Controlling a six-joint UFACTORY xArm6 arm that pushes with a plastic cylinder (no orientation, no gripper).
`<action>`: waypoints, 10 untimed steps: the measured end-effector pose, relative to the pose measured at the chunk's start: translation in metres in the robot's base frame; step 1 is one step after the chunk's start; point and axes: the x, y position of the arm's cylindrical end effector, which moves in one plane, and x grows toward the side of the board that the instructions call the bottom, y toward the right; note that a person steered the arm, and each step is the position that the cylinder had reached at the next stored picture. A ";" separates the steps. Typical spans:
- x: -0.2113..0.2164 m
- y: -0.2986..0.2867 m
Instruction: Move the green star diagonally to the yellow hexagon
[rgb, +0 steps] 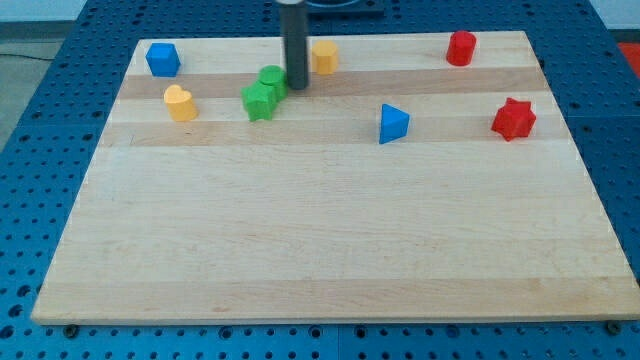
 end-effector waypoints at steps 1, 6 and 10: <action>0.005 -0.039; 0.055 -0.177; 0.049 -0.084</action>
